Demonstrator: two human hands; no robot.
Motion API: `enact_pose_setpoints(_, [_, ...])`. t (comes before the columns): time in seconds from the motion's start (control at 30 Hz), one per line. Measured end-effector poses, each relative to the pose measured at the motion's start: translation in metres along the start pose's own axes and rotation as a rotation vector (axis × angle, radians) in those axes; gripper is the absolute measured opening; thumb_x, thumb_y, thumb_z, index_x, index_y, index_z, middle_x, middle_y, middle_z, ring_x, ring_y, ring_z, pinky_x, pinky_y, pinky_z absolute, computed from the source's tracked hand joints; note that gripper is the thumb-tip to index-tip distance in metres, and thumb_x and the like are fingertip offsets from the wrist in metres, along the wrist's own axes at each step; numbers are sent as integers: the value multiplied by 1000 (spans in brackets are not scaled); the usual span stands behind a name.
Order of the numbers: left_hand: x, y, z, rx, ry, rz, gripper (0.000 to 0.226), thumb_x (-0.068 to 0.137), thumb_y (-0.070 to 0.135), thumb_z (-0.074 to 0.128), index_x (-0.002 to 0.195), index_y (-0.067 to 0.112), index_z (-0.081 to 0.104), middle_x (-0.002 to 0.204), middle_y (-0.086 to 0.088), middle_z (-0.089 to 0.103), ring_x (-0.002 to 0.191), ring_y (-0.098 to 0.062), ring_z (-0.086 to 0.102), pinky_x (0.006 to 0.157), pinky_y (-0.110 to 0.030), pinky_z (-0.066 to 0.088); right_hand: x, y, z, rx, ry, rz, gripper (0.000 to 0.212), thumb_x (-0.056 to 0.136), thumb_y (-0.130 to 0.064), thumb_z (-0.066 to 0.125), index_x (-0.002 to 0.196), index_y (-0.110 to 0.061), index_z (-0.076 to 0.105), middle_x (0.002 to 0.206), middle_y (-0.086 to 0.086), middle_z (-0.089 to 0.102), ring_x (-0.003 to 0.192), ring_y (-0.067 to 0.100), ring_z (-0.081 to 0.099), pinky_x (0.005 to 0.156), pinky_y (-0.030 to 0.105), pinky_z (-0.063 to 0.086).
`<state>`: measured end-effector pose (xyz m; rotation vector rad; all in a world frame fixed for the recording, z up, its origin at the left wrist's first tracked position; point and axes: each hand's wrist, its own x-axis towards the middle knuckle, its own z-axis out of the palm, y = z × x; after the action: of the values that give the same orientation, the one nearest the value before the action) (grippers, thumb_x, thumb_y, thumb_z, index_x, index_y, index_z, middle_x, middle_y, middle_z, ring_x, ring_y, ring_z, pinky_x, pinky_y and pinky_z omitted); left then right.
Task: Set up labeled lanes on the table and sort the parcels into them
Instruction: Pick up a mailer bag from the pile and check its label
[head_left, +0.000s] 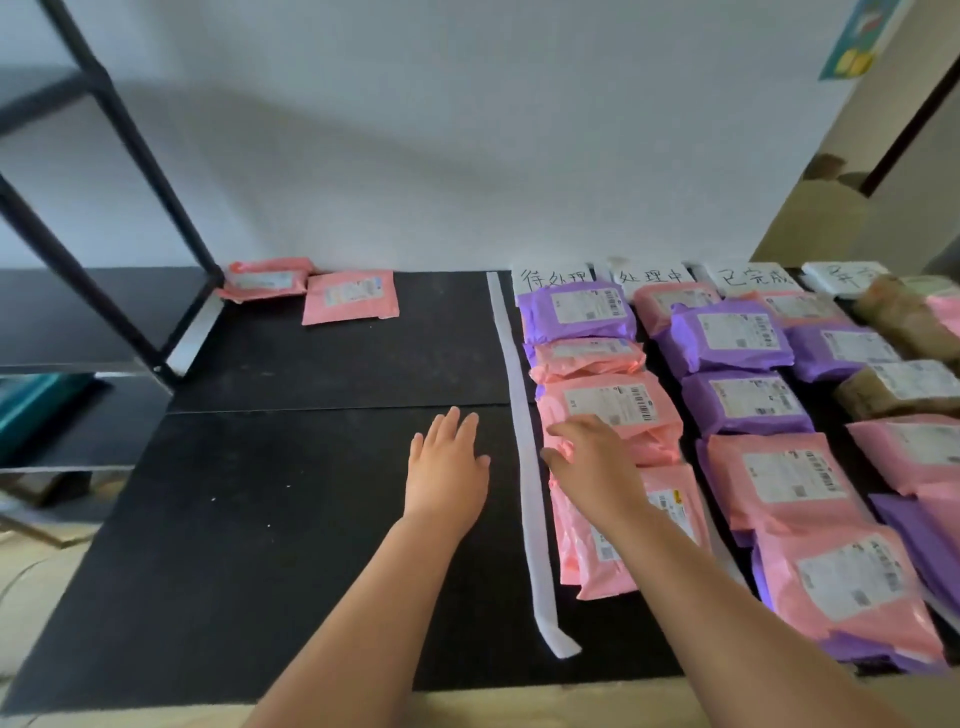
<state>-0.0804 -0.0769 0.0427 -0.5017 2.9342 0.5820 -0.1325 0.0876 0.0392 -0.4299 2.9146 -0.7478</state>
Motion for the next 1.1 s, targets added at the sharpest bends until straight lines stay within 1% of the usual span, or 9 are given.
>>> enact_pose_setpoints(0.1, [10,-45,-25,-29,24,-4,59,104,31,45,157,24,18,166,-1,10,153,-20,5,125,-42,9,18,-44,20,2,-15,-22,36,95,-31,63,130,-21,62,132,-1,58,120,17,55,100,29,44])
enact_pose_setpoints(0.23, [30,-118,-61,-28,37,-2,58,105,30,42,157,22,18,166,-1,10,153,-20,5,124,-42,9,43,-108,55,34,-33,-38,37,95,-29,65,130,-18,62,133,0,58,120,16,56,99,26,44])
enact_pose_setpoints(0.3, [43,-156,-79,0,43,5,57,105,30,41,156,22,18,165,-2,11,153,-21,6,124,-41,9,56,-144,75,35,-50,-37,38,95,-30,65,131,-20,61,135,-1,57,122,16,55,100,27,46])
enact_pose_setpoints(0.4, [68,-206,-102,22,55,20,56,105,29,41,156,21,20,165,-3,13,153,-21,8,124,-40,10,75,-191,101,35,-71,-32,41,96,-31,64,135,-22,58,137,-2,55,125,15,53,103,29,46])
enact_pose_setpoints(0.53, [100,-254,-120,34,9,40,56,105,28,42,156,20,21,165,-3,15,152,-21,10,124,-40,10,97,-230,125,31,-75,0,42,96,-30,63,136,-21,57,138,-1,56,124,15,54,103,30,48])
enact_pose_setpoints(0.67, [140,-283,-124,22,-33,36,55,105,28,42,156,21,22,164,-2,16,152,-21,12,124,-40,11,126,-244,136,-35,-108,28,43,96,-32,62,138,-23,55,140,-2,55,127,15,53,105,33,47])
enact_pose_setpoints(0.83, [193,-301,-119,32,-57,29,55,105,27,42,156,21,23,164,-2,17,152,-20,13,124,-39,12,186,-243,144,-166,-157,-8,42,99,-32,57,139,-22,54,141,-2,55,129,18,50,108,36,44])
enact_pose_setpoints(1.0, [252,-309,-104,49,-72,-6,54,105,26,41,156,20,22,164,-1,18,152,-19,12,124,-37,11,270,-242,166,-246,-169,-63,41,101,-31,53,140,-21,54,141,-1,56,127,20,52,105,35,43])
enact_pose_setpoints(1.1, [294,-310,-96,37,-77,-46,54,105,25,41,155,19,23,164,-1,19,152,-20,14,124,-38,12,322,-238,187,-296,-183,-102,41,101,-32,51,140,-20,53,135,0,60,120,22,55,100,37,45])
